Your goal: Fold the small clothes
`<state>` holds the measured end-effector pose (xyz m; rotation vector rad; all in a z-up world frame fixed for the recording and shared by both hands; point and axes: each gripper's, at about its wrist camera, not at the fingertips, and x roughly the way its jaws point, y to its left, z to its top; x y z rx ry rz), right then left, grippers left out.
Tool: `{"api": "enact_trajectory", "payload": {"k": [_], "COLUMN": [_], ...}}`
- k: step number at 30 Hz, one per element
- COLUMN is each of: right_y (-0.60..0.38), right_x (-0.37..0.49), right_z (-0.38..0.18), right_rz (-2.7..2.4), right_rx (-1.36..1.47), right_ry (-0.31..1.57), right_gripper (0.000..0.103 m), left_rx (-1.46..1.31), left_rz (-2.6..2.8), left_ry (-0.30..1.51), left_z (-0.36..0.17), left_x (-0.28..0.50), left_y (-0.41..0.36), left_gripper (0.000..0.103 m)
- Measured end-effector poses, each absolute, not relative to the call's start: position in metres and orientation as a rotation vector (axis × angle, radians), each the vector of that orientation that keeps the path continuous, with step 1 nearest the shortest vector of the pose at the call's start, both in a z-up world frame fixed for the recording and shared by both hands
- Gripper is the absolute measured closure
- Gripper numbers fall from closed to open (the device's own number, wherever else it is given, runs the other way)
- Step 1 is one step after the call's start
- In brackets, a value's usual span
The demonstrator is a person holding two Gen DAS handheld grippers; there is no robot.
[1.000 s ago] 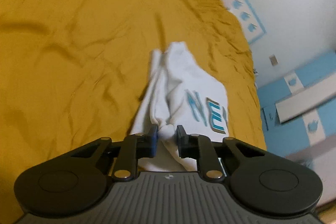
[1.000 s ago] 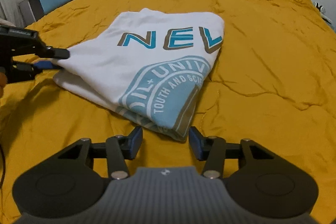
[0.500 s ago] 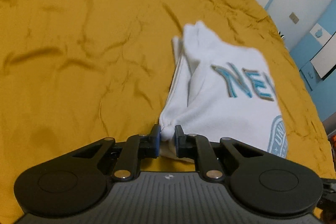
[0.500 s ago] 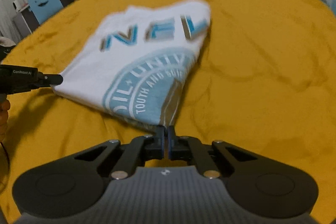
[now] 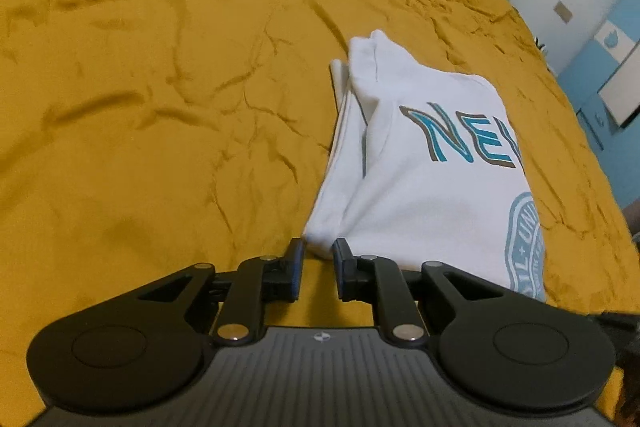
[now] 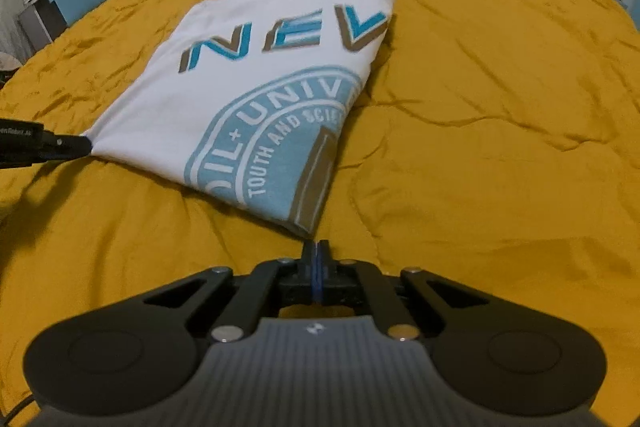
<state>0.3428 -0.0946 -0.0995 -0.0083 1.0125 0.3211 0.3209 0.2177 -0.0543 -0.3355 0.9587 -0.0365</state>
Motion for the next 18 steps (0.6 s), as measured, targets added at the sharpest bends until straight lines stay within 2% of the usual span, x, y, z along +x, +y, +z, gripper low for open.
{"api": "enact_trajectory", "payload": {"k": [8, 15, 18], "right_y": [-0.097, -0.081, -0.080], "right_x": [0.363, 0.407, 0.417], "right_z": [-0.065, -0.076, -0.092], "right_rz": [0.333, 0.334, 0.327], "right_rx": [0.051, 0.080, 0.077], "right_ry": [0.894, 0.851, 0.882], "right_gripper": [0.102, 0.102, 0.102], "left_rx": [-0.269, -0.207, -0.177], "left_rz": [-0.118, -0.196, -0.145], "left_ry": [0.822, 0.792, 0.813], "left_z": [-0.013, -0.043, -0.068], "left_x": [0.347, 0.404, 0.419], "left_y": [0.200, 0.157, 0.163], "left_gripper": [0.085, 0.085, 0.095]}}
